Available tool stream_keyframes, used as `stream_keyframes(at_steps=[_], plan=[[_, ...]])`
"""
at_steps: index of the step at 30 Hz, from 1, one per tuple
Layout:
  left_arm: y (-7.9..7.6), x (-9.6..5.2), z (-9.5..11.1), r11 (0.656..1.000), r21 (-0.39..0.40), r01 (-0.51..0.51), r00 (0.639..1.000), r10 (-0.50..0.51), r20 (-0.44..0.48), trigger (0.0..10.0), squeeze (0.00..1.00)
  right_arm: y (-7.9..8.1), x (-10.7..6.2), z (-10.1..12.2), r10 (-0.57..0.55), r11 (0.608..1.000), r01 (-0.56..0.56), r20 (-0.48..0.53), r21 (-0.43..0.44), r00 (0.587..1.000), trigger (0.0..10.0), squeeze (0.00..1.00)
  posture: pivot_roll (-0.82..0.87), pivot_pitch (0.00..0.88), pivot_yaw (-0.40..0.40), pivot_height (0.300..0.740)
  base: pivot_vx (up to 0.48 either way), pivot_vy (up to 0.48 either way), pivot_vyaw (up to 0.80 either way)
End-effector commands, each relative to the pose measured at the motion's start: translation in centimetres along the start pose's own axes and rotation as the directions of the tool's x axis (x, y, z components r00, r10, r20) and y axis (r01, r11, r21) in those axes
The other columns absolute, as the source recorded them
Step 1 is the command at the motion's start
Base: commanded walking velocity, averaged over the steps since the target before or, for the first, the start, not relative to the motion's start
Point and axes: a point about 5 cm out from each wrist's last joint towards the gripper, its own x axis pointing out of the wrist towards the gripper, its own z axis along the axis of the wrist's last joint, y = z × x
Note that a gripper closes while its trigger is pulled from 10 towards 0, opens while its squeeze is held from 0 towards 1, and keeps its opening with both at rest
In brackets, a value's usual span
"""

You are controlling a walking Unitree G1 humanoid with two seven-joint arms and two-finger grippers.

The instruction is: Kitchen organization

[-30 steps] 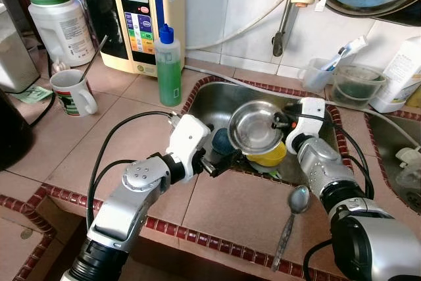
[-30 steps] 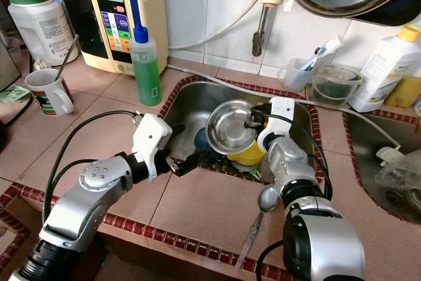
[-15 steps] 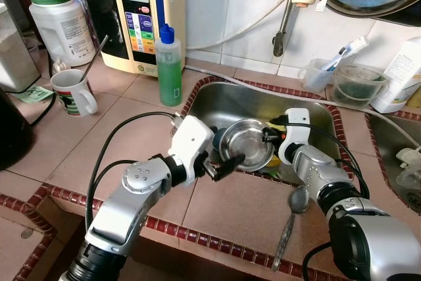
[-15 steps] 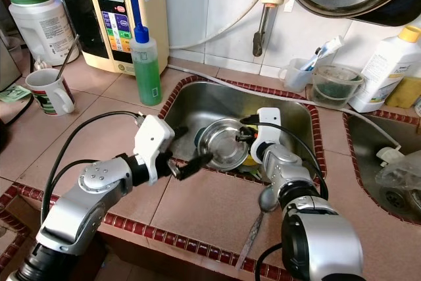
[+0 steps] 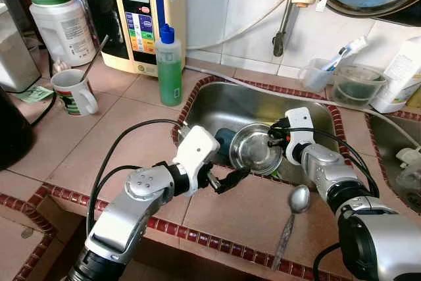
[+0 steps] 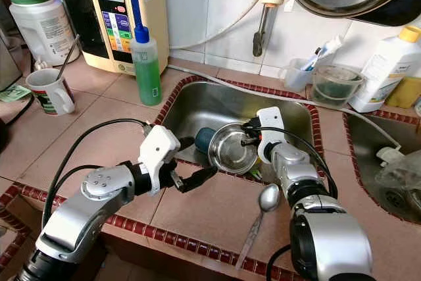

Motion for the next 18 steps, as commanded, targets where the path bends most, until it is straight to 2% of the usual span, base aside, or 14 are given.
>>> stream_keyframes(at_steps=[1, 5, 6, 7, 18], plan=[[-0.32, 0.05, 0.40, 1.000, 0.014, 0.017, 1.000, -0.017, 0.006, 10.0, 0.00, -0.57, -0.17, 0.19, -0.016, 1.000, 0.016, 0.007, 0.000, 1.000, 10.0, 0.00, 0.09, 0.000, -0.031, 0.740, 0.000, 0.000, 0.00], [-0.37, 0.05, 0.38, 1.000, 0.016, 0.022, 1.000, -0.022, 0.005, 10.0, 0.00, -0.69, -0.20, 0.22, -0.027, 1.000, 0.027, 0.009, 0.003, 1.000, 10.0, 0.00, 0.09, 0.000, -0.031, 0.740, 0.000, 0.000, 0.00], [-0.39, 0.06, 0.34, 1.000, 0.015, 0.025, 1.000, -0.025, 0.003, 10.0, 0.00, -0.94, -0.25, 0.24, -0.053, 0.999, 0.053, 0.011, 0.011, 0.999, 10.0, 0.55, 0.09, 0.000, -0.031, 0.740, 0.000, 0.000, 0.00], [-0.39, 0.07, 0.34, 1.000, 0.017, 0.025, 1.000, -0.025, 0.002, 10.0, 0.00, -1.00, -0.27, 0.21, -0.056, 0.998, 0.056, 0.010, 0.027, 0.998, 10.0, 1.00, 0.09, 0.000, -0.031, 0.740, 0.000, 0.000, 0.00], [-0.25, 0.20, 0.50, 1.000, 0.019, 0.016, 1.000, -0.016, 0.012, 10.0, 0.00, -1.11, -0.22, 0.85, -0.083, 0.994, 0.078, 0.055, 0.077, 0.995, 10.0, 1.00, 0.09, 0.000, -0.033, 0.740, 0.000, 0.000, 0.00]])
